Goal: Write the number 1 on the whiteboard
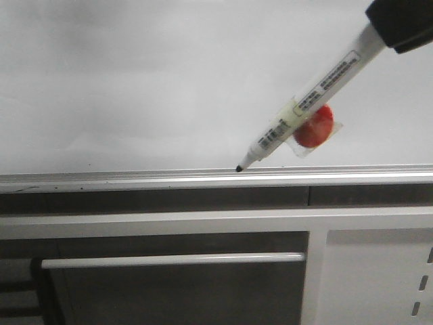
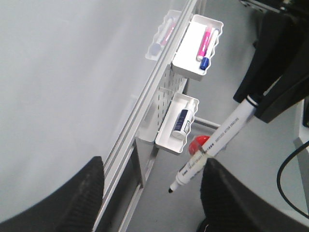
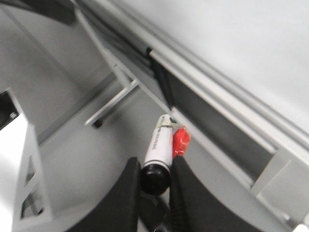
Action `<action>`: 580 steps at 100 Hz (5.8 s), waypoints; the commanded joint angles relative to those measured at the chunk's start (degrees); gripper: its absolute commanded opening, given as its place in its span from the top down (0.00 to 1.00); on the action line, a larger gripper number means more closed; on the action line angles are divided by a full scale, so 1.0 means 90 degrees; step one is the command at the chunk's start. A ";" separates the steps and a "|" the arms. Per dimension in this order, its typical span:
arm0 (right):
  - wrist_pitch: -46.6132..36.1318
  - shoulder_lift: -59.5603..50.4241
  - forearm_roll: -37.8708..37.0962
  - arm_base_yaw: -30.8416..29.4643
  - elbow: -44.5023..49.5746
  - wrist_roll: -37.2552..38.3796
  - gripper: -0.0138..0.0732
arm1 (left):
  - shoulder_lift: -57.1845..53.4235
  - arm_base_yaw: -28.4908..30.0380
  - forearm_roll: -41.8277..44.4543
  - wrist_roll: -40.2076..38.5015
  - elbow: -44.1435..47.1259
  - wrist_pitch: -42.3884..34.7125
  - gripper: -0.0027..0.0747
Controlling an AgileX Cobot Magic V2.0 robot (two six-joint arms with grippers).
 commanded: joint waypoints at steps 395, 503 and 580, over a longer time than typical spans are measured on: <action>-0.5916 -0.0199 0.1270 0.2586 0.1419 -0.2882 0.89 | -0.2938 0.0242 -0.1103 -0.0029 0.2616 -0.4492 0.99; -0.5009 -0.0454 0.1703 0.2586 0.1419 -0.2882 0.89 | -0.2938 0.0242 -0.1049 -0.0029 0.2616 -0.4418 0.99; -0.3113 -0.0329 0.2473 0.2586 0.0533 -0.2856 0.89 | -0.1571 -0.1812 -0.0347 0.0721 0.1568 -0.2490 0.99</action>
